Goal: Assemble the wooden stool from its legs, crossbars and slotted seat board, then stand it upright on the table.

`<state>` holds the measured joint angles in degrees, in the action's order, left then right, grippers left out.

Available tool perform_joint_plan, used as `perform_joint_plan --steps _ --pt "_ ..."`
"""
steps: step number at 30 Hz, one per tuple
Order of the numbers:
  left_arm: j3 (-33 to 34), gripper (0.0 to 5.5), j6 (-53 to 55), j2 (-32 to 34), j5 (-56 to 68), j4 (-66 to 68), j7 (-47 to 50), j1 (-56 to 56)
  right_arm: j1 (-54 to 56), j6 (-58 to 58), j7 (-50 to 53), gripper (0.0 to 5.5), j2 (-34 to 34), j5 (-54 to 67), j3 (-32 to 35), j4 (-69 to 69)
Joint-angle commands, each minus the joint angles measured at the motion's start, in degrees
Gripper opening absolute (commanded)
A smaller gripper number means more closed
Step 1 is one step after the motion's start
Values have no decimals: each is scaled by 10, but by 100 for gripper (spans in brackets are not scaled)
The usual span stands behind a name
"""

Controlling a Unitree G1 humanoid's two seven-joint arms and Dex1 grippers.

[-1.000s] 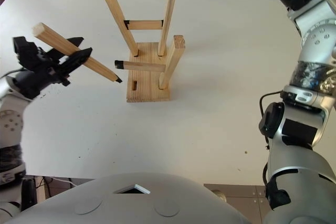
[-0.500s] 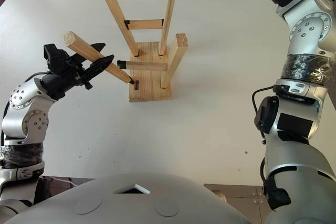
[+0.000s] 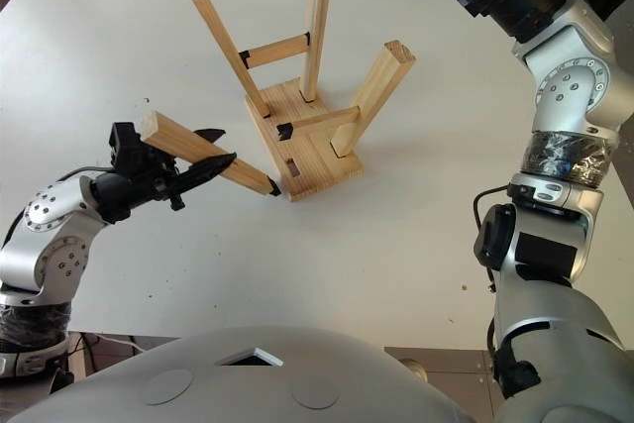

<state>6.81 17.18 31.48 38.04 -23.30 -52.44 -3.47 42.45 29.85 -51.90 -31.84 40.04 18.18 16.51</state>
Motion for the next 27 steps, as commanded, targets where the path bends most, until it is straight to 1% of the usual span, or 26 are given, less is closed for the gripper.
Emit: perform_joint_plan --steps 1,6,17,20,27 --pt "2 205 4 -7 0 -33 36 39 -7 9 9 358 1 4 4 -15" --pt "-16 205 -2 -27 -8 -43 61 58 -4 11 7 358 -1 5 -1 -11" --pt "-69 205 -53 -69 -76 17 65 16 31 14 -14 358 -3 -4 -25 22" --pt "-79 205 -54 -66 -84 15 63 5 27 15 -15 358 -3 -4 -26 21" --pt "-79 205 -44 -36 -81 -4 48 -14 -4 21 -2 358 1 3 -15 -8"
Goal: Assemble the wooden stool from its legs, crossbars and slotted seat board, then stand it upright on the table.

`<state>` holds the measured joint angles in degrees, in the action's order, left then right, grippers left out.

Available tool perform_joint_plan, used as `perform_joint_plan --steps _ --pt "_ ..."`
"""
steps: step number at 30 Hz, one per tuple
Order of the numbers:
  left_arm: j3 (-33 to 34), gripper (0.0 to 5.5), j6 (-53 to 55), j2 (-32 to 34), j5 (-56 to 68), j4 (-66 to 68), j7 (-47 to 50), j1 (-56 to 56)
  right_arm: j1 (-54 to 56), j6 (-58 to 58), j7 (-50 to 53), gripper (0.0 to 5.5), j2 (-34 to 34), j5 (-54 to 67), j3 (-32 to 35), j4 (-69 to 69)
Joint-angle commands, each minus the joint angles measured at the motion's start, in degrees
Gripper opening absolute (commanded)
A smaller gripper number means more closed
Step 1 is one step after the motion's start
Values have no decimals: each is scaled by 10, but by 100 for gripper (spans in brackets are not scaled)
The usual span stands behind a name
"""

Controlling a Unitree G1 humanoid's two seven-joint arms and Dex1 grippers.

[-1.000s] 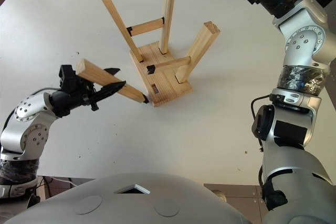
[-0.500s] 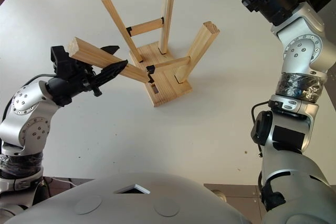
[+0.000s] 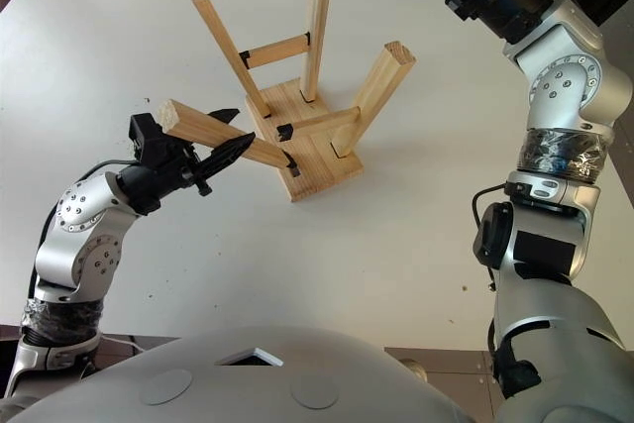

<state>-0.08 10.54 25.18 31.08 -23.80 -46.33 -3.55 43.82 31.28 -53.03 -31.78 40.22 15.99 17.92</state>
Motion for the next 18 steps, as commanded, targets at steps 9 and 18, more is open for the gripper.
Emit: perform_joint_plan --steps 9,18 --pt "-19 205 62 69 -5 19 -25 9 -65 19 47 358 22 24 21 -92" --pt "-45 205 70 98 -4 71 -80 76 -132 29 79 358 45 40 20 -172"
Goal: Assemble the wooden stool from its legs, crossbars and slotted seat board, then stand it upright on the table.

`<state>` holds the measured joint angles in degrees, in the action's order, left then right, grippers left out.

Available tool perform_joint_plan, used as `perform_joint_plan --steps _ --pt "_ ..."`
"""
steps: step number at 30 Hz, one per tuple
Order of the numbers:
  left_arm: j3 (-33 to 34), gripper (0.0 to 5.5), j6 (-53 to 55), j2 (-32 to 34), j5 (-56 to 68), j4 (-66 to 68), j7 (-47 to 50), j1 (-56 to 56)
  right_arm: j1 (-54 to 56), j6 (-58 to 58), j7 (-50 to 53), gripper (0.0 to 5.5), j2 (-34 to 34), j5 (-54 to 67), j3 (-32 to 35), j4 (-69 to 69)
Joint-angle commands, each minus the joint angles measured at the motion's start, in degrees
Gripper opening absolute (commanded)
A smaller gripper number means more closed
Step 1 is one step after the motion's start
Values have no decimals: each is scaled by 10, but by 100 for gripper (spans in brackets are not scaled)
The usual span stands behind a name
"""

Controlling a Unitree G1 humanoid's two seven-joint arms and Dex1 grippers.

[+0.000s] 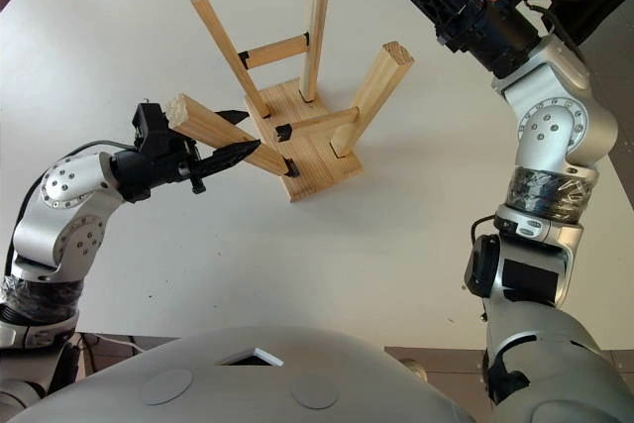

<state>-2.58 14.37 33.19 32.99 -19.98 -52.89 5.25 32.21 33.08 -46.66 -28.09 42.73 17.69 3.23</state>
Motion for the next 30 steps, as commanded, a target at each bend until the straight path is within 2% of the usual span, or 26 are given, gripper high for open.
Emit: perform_joint_plan --steps 1,10,23,30 --pt "-18 205 30 16 -18 31 -17 -11 -21 13 18 358 11 17 4 -31" --pt "32 205 68 11 52 -20 2 25 -48 10 44 358 10 27 22 -41" --pt "21 205 12 -38 -13 29 26 37 6 11 26 358 5 21 1 8" --pt "-3 205 -3 -55 -39 26 31 9 25 11 12 358 1 16 -8 30"
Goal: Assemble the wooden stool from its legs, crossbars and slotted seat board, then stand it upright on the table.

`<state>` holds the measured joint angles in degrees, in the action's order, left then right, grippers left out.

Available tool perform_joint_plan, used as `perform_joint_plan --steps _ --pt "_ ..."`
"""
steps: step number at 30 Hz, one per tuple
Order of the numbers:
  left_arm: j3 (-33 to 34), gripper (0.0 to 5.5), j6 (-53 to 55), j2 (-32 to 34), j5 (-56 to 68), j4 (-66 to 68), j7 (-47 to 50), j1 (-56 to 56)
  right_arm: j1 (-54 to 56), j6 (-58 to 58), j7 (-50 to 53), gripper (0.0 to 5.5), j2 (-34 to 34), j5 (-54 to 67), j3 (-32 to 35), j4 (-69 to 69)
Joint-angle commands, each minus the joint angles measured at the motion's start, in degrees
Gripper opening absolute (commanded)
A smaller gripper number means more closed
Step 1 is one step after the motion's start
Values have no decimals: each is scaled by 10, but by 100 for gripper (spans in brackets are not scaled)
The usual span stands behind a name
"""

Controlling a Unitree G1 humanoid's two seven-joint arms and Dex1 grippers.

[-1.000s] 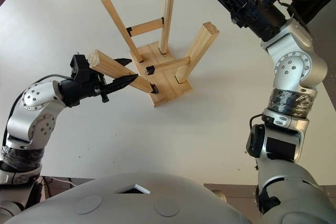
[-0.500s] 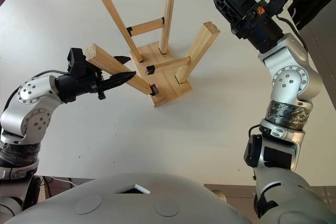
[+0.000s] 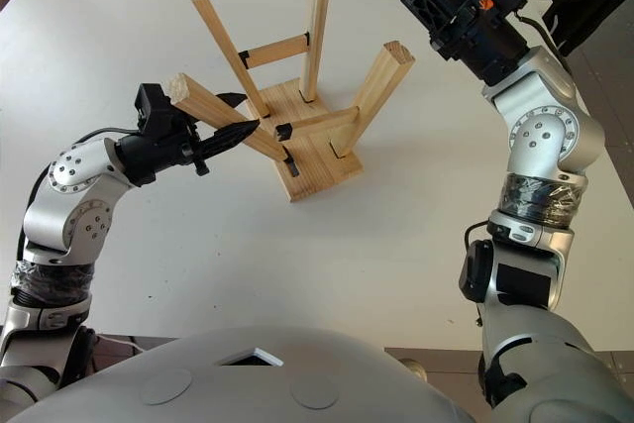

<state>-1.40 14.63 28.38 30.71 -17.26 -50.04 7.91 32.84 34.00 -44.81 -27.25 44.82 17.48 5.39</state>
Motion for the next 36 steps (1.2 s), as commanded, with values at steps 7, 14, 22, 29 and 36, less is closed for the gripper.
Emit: perform_joint_plan --steps 7,14,22,29,36 --pt "-21 205 -1 6 -15 -33 -2 -54 16 1 -8 358 -9 -4 -3 7" --pt "-15 205 8 29 -18 -31 -8 -60 0 -2 4 358 -5 -1 10 -8" --pt "-24 204 18 74 -32 -17 -33 -52 -23 -5 20 358 4 4 16 -33" --pt "-28 204 47 118 -21 -27 -62 -30 -67 15 36 358 14 28 11 -107" --pt "-25 204 73 129 -19 -45 -41 -30 -46 58 96 358 13 106 10 -249"
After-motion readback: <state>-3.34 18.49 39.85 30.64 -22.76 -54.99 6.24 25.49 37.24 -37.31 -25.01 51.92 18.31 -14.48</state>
